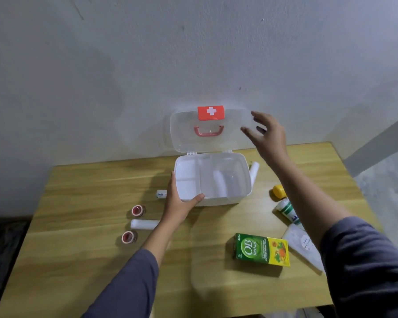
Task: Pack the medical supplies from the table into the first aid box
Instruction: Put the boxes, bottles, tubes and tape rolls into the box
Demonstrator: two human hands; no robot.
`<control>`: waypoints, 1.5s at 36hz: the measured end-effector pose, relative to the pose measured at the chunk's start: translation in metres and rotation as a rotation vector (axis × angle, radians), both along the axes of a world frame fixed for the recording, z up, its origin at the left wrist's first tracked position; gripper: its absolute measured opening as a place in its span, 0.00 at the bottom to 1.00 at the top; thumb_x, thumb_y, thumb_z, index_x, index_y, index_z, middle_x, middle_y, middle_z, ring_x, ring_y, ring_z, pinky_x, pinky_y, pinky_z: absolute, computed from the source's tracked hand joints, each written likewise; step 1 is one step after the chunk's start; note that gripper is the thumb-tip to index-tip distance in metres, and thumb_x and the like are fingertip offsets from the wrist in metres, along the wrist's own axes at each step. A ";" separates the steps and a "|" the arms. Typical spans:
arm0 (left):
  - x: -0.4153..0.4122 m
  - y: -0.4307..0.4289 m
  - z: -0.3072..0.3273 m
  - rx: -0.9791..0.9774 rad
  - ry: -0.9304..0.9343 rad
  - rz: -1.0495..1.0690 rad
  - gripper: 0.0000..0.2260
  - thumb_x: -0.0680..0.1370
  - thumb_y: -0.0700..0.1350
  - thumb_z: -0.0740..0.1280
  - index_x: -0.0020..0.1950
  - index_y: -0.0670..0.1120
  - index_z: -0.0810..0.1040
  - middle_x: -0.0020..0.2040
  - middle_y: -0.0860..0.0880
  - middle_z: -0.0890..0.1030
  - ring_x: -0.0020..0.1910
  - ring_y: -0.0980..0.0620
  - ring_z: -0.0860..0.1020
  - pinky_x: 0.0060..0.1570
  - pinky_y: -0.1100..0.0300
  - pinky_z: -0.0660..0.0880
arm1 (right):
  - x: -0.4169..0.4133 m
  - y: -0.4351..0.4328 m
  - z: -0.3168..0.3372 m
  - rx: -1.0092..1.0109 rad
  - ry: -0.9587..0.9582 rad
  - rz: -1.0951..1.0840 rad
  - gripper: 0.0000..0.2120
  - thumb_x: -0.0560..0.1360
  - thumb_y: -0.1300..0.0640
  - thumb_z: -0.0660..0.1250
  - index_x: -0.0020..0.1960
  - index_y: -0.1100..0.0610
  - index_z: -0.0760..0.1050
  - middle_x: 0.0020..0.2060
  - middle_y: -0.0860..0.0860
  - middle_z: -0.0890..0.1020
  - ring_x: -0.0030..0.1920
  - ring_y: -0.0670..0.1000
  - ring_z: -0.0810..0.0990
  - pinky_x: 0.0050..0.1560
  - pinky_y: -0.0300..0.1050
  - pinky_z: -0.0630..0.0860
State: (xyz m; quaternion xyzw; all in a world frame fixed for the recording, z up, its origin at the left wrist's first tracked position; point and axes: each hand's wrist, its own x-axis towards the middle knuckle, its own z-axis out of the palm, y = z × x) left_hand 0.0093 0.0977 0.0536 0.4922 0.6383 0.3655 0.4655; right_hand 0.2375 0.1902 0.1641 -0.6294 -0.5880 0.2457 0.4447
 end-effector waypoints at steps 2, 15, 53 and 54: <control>0.000 0.001 -0.002 -0.002 0.001 0.014 0.51 0.62 0.54 0.78 0.76 0.51 0.51 0.76 0.50 0.58 0.74 0.52 0.58 0.72 0.49 0.59 | 0.002 -0.033 -0.013 0.001 0.034 -0.001 0.20 0.70 0.59 0.72 0.61 0.61 0.73 0.57 0.59 0.77 0.56 0.52 0.77 0.56 0.43 0.75; 0.003 0.001 -0.018 0.017 -0.029 0.054 0.49 0.66 0.48 0.77 0.77 0.50 0.48 0.77 0.49 0.55 0.75 0.51 0.55 0.73 0.50 0.57 | 0.029 -0.209 -0.128 -0.371 -0.638 0.518 0.36 0.66 0.35 0.66 0.69 0.49 0.63 0.65 0.47 0.73 0.64 0.49 0.71 0.64 0.48 0.68; 0.003 -0.004 -0.003 -0.046 -0.037 -0.010 0.50 0.68 0.49 0.75 0.76 0.54 0.40 0.77 0.54 0.46 0.73 0.58 0.49 0.71 0.46 0.61 | -0.003 -0.015 -0.035 -0.353 -1.083 0.440 0.39 0.61 0.41 0.74 0.66 0.51 0.64 0.60 0.53 0.74 0.61 0.55 0.71 0.57 0.54 0.69; 0.003 -0.004 -0.003 -0.050 -0.039 -0.010 0.50 0.68 0.50 0.75 0.76 0.54 0.40 0.77 0.54 0.46 0.74 0.57 0.50 0.71 0.46 0.60 | -0.004 -0.015 -0.037 -0.355 -1.062 0.460 0.38 0.61 0.42 0.74 0.66 0.52 0.65 0.59 0.53 0.74 0.60 0.55 0.71 0.57 0.53 0.69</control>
